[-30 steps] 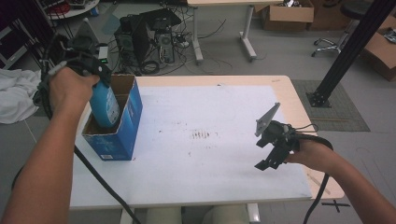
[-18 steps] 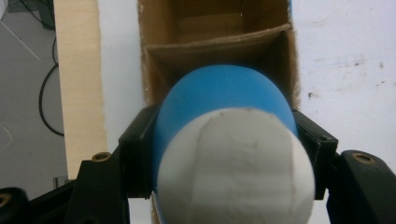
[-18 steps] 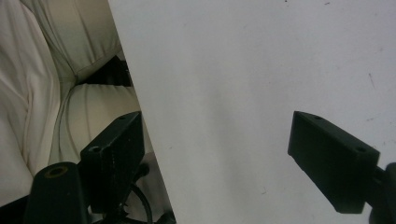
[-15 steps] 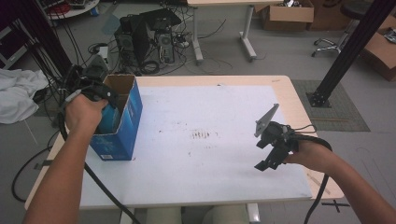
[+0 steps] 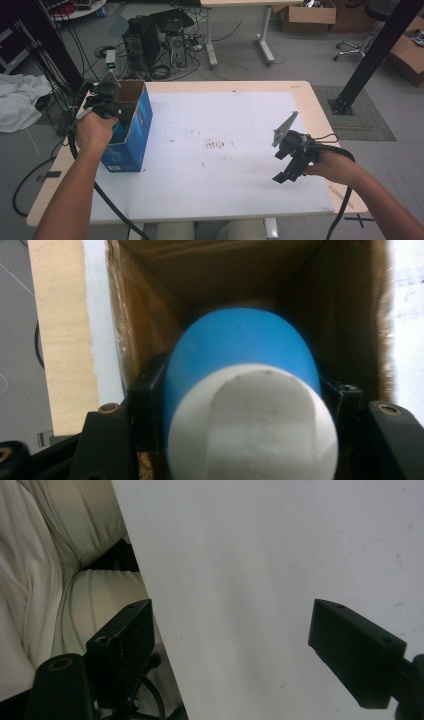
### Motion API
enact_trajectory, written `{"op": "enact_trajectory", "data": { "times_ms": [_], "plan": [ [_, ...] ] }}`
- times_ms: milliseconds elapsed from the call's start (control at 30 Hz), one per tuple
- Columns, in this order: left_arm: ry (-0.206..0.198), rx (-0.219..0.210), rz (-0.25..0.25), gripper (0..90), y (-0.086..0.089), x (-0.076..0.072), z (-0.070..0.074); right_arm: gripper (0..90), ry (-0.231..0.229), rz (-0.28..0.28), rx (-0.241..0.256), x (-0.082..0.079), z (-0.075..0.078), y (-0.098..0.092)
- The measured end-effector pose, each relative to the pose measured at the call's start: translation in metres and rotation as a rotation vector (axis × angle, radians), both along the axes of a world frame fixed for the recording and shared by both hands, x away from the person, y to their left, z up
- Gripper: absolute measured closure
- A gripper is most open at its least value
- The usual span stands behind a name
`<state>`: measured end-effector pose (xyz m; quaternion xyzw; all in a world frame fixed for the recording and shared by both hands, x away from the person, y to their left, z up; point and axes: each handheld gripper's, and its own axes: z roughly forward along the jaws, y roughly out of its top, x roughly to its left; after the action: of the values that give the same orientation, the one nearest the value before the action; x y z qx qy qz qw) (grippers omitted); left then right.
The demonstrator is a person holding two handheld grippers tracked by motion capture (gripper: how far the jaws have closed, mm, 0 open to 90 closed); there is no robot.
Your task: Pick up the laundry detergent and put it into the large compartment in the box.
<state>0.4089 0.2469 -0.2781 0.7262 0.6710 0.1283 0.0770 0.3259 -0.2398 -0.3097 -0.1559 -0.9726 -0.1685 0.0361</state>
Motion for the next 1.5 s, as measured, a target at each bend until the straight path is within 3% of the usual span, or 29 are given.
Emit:
{"op": "enact_trajectory", "data": {
  "times_ms": [433, 900, 1267, 1500],
  "plan": [
    [0.016, -0.003, -0.013, 37.8, -0.001, 0.002, -0.007, 18.7, 0.007, 0.003, -0.002, 0.001, -0.002, 0.003],
    [-0.001, -0.020, -0.032, 37.3, 0.005, 0.000, -0.007, 18.6, 0.009, 0.013, -0.007, 0.000, -0.004, 0.006],
    [-0.024, -0.006, -0.042, 31.9, 0.002, 0.001, 0.004, 18.6, 0.014, 0.013, -0.007, -0.002, -0.003, 0.003],
    [-0.044, -0.032, -0.042, 32.0, 0.006, -0.002, 0.008, 18.6, 0.014, 0.014, -0.009, -0.004, -0.003, 0.002]
  ]
}}
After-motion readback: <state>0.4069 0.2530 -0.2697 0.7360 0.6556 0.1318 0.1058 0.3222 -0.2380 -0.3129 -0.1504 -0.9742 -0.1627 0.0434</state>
